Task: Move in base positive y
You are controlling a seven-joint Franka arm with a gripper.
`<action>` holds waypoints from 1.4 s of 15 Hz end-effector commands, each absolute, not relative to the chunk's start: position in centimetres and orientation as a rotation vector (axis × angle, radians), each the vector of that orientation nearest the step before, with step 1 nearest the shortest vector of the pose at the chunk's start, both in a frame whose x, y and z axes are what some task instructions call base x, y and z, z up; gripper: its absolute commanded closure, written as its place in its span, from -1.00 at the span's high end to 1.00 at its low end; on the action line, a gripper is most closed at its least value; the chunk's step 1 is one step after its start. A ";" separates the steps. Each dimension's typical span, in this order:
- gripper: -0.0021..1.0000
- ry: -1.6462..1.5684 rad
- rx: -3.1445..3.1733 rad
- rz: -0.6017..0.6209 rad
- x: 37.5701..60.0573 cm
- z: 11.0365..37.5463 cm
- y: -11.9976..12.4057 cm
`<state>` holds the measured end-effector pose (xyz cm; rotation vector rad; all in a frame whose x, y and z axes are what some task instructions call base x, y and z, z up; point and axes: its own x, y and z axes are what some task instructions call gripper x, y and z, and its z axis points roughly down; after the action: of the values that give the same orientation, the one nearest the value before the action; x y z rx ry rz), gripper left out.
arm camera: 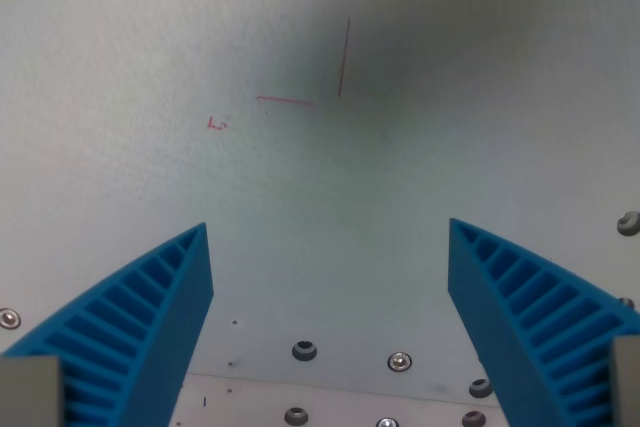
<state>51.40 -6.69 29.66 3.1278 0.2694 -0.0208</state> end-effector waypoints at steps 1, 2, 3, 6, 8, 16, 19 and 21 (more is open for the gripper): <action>1.00 0.269 3.127 -0.012 51.5 29.9 -6.2; 1.00 0.269 3.127 -0.012 51.6 29.9 -5.7; 1.00 0.269 3.127 -0.012 51.7 29.9 -5.1; 1.00 0.269 3.127 -0.012 51.9 29.9 -3.6; 1.00 0.269 3.127 -0.012 52.1 29.9 -2.5; 1.00 0.269 3.127 -0.012 52.9 29.9 1.7; 1.00 0.269 3.127 -0.012 53.2 29.9 3.2; 1.00 0.269 3.127 -0.012 53.4 29.9 4.3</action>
<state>52.63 3.99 29.73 3.1276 0.2997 0.0055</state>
